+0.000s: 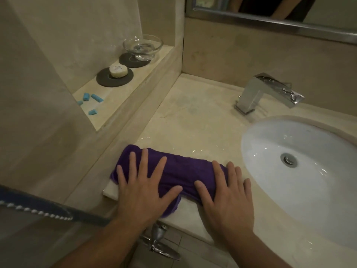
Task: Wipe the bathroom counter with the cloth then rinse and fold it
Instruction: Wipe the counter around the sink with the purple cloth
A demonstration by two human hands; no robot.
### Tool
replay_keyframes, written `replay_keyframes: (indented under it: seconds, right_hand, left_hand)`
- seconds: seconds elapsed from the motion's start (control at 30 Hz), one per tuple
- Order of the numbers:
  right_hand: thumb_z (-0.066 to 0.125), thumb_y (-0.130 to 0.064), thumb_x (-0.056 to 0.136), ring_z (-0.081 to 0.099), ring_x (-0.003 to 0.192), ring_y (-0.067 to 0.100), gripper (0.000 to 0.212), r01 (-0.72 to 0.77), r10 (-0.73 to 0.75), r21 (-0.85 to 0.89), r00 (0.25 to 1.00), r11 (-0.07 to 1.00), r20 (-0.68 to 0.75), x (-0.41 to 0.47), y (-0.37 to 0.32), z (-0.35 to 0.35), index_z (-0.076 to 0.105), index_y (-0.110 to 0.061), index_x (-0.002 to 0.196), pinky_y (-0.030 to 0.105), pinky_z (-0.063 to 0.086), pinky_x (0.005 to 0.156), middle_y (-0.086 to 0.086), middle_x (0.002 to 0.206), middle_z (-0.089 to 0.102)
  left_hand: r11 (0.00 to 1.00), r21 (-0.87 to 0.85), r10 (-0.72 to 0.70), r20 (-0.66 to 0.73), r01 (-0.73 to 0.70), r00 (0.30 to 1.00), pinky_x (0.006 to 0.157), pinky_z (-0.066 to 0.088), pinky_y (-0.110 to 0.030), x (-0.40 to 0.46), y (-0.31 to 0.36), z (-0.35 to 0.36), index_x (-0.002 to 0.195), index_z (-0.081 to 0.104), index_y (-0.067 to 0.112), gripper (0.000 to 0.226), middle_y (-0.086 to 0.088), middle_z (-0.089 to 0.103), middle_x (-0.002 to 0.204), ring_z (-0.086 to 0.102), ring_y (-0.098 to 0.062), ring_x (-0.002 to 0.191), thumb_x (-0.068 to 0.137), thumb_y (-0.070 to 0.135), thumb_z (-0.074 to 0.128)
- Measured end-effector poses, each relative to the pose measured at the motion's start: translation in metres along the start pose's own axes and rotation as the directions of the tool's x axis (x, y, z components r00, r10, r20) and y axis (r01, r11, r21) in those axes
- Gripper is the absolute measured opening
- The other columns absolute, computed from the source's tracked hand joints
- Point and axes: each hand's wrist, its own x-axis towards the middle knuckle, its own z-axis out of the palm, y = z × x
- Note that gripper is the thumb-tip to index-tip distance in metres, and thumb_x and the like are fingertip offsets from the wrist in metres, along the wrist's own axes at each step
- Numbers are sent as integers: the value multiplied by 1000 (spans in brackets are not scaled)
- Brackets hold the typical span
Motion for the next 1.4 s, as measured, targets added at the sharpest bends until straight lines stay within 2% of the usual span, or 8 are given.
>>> replay_keyframes:
  seconds: [0.1,0.27,0.37,0.6,0.73,0.97,1.23,1.4]
  right_hand:
    - [-14,-82,80,-3,156,25,93,68,-67,-50,997,996,24,10,8,2,3,-36,159,48,5,125,5,169,6]
    - [-9,-82,82,-5,155,24,90,87,-85,-52,996,995,27,29,13,3,3,-36,159,46,7,125,4,169,6]
    - [-11,-82,84,-10,155,26,89,105,-101,-89,994,990,45,43,16,5,-3,-35,159,48,7,125,5,169,3]
    - [-14,-82,82,-11,155,28,92,83,-77,-126,995,989,58,62,17,7,-2,-35,160,51,4,124,6,169,0]
    - [-19,-84,77,-8,155,24,96,46,-45,-35,999,998,10,73,11,-3,1,-37,159,45,2,126,4,169,0]
    - [-13,-83,79,-8,155,20,92,58,-59,23,998,998,8,99,11,-12,-2,-37,158,39,0,126,3,169,-4]
    - [0,-80,87,-9,155,17,83,55,-56,57,998,997,18,128,12,-16,-5,-37,158,37,-1,126,-1,169,-7]
    - [2,-79,89,-9,155,18,81,93,-94,42,995,995,31,151,16,-19,-6,-37,158,35,-3,125,0,169,-9]
  left_hand:
    - [984,51,168,42,-170,985,119,12,-65,17,-13,1,155,23,38,89,-9,11,167,4,-37,153,83,90,13]
    - [958,26,284,42,-286,958,124,0,-54,44,-26,-5,156,16,44,88,3,-3,169,-15,-23,153,82,89,2]
    - [959,-10,282,33,-282,959,124,4,-53,50,-26,-7,155,21,43,83,4,3,169,-10,-22,154,86,86,7]
    - [958,-29,285,60,-284,957,125,-3,-48,72,-22,-12,156,15,46,87,7,-5,168,-17,-20,153,81,88,-1]
    - [960,-21,279,58,-279,958,125,-6,-46,92,-18,-14,155,10,48,86,9,-9,168,-20,-19,152,80,88,-1]
    - [961,11,273,88,-275,958,123,-12,-42,116,-11,-17,155,3,47,85,10,-16,166,-25,-18,151,79,84,-1]
    - [968,-39,251,46,-249,967,125,-4,-46,141,-2,-15,155,14,46,84,9,-4,168,-14,-20,154,81,84,4]
    - [969,-53,241,34,-239,970,125,-6,-46,153,4,-13,155,13,48,88,9,-3,168,-14,-19,153,78,87,-3]
